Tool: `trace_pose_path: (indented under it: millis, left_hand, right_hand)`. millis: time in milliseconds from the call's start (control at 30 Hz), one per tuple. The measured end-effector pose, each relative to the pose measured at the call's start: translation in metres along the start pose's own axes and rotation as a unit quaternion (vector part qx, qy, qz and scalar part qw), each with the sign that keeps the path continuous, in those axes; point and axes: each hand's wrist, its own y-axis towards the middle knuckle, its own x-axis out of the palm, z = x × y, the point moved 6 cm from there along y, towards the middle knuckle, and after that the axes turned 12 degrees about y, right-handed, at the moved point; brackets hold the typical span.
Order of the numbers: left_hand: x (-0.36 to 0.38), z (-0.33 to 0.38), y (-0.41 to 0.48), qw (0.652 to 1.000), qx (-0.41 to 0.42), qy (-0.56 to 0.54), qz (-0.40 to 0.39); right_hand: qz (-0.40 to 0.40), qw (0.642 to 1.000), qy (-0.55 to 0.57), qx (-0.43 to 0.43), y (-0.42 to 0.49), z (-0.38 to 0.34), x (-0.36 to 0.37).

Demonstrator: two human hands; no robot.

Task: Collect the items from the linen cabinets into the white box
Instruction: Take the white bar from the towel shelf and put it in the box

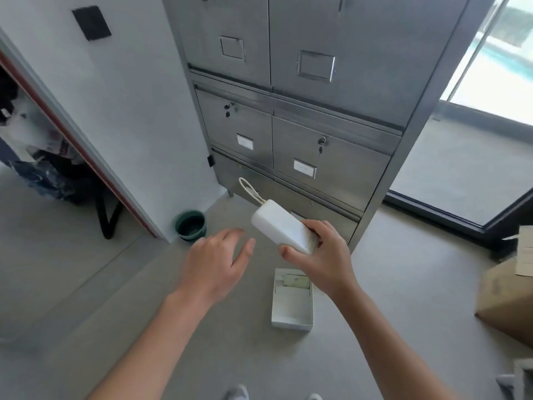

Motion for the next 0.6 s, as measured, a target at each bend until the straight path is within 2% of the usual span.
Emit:
trace_pose_path:
  millis: [233,433,600]
  left_hand:
    - [0.03,-0.042,0.087,1.0,0.02,0.004,0.014]
    - [0.067,-0.096,0.179,0.995,0.082,-0.046,-0.028]
    - [0.077,-0.101,0.241,0.986,0.14,-0.087,-0.026]
  right_hand:
    - [0.032,0.999,-0.019,0.026,0.084,0.014,0.031]
    - [0.092,0.993,-0.03,0.061,0.148,0.013,0.071]
    - [0.142,0.985,-0.039,0.09,0.174,0.013,0.073]
